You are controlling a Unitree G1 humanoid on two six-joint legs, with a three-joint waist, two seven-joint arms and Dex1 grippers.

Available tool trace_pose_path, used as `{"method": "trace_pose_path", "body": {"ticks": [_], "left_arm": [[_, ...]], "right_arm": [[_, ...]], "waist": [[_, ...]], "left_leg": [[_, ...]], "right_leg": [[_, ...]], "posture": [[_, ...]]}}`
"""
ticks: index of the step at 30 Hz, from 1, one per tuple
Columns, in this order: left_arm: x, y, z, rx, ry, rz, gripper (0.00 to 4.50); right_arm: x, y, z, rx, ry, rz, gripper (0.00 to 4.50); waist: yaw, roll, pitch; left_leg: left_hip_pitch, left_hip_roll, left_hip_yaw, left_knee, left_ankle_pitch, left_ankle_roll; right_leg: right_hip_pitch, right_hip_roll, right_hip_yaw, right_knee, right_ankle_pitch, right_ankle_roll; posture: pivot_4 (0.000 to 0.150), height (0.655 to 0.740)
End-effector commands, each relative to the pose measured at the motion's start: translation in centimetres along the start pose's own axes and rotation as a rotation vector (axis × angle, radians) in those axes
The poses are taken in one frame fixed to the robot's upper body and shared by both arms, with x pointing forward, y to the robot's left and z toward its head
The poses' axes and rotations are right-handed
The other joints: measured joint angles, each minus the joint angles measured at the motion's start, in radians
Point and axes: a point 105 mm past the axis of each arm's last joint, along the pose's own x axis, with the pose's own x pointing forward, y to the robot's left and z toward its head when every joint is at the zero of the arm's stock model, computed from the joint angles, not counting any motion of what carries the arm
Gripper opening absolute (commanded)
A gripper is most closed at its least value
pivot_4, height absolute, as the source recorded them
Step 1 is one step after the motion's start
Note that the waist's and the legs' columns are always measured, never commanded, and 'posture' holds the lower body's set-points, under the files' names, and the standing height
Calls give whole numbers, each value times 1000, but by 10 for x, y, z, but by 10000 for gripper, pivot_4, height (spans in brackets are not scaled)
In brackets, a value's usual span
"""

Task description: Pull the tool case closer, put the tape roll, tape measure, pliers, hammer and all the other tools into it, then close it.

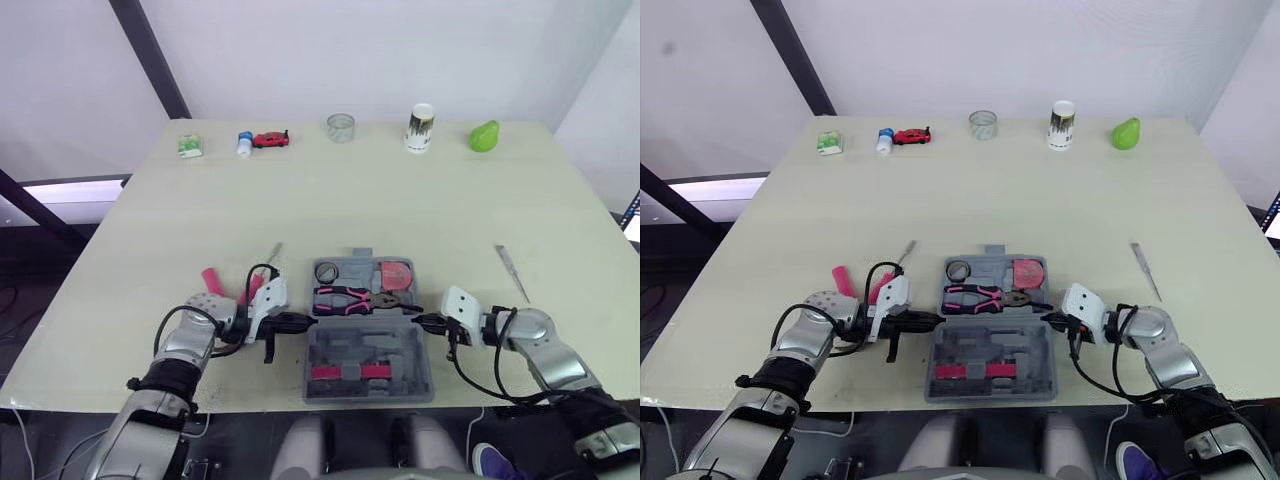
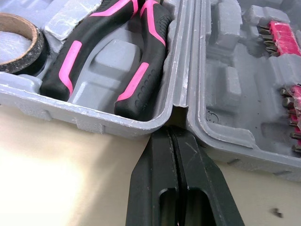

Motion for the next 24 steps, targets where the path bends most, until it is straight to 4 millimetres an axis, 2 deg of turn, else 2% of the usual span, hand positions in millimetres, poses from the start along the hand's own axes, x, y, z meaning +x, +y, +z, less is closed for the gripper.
{"method": "trace_pose_path", "body": {"ticks": [1, 9, 24], "left_arm": [[1, 7, 7, 36, -17, 31, 0], [1, 19, 10, 62, -28, 84, 0], [1, 14, 5, 51, -19, 57, 0]], "right_arm": [[6, -4, 22, -64, -73, -8, 349], [8, -10, 25, -70, -87, -31, 349], [9, -15, 27, -80, -93, -63, 349]], "waist": [[0, 0, 0], [1, 0, 0], [-1, 0, 0]], "left_leg": [[0, 0, 0, 0, 0, 0], [0, 0, 0, 0, 0, 0], [0, 0, 0, 0, 0, 0]], "right_leg": [[0, 0, 0, 0, 0, 0], [0, 0, 0, 0, 0, 0], [0, 0, 0, 0, 0, 0]], "posture": [[1500, 7400], [1500, 7400], [1500, 7400]]}}
